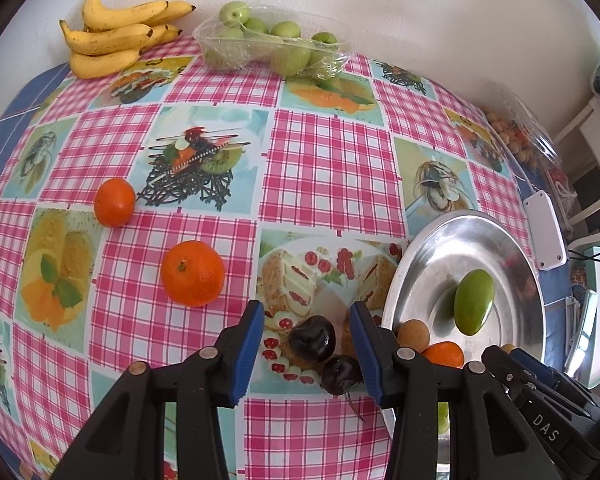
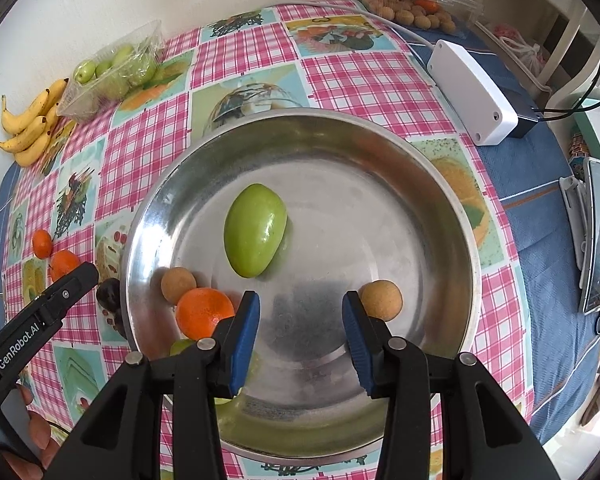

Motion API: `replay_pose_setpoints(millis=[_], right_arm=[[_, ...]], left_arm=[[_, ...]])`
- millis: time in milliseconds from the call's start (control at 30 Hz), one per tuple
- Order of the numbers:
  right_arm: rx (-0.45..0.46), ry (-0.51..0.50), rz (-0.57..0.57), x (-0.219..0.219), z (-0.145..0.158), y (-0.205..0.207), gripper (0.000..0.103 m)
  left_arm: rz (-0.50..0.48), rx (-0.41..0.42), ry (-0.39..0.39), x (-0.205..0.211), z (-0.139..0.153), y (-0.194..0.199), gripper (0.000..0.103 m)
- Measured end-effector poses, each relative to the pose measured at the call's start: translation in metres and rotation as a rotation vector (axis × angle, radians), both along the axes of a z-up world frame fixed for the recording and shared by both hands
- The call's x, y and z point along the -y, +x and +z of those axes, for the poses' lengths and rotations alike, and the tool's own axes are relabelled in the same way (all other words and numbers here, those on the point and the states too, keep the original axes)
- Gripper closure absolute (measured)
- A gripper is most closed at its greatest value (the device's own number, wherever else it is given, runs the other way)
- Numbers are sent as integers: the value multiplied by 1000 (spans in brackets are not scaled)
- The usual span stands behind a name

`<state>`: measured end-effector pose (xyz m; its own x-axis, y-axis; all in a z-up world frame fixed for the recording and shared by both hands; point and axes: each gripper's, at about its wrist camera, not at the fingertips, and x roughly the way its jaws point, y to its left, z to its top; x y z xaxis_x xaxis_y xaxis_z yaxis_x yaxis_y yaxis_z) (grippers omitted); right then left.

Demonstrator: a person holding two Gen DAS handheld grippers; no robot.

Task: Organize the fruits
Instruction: 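Withdraw both grippers from the bowl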

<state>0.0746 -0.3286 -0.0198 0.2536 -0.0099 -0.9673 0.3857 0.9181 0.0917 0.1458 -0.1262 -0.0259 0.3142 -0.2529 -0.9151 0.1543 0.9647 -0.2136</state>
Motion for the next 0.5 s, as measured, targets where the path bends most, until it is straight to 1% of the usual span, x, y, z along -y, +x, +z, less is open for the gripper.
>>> replay_pose_setpoints(millis=[33, 67, 100, 133, 267, 433, 500], right_arm=[[1, -1, 0, 0, 1, 0, 49], [7, -3, -2, 0, 2, 0, 34], [14, -5, -2, 0, 3, 0, 28], [17, -6, -3, 0, 3, 0, 24], [20, -14, -3, 0, 3, 0, 23], [20, -8, -21, 3, 1, -2, 22], [21, -6, -32, 4, 1, -3, 21]], left_arm=[[1, 1, 4, 0, 0, 0, 48], [4, 2, 10, 0, 0, 0, 36], [9, 5, 19, 0, 0, 1, 29], [17, 7, 30, 0, 0, 1, 28], [40, -2, 58, -4, -3, 2, 20], [56, 5, 82, -7, -4, 3, 15], [58, 10, 89, -7, -4, 3, 9]])
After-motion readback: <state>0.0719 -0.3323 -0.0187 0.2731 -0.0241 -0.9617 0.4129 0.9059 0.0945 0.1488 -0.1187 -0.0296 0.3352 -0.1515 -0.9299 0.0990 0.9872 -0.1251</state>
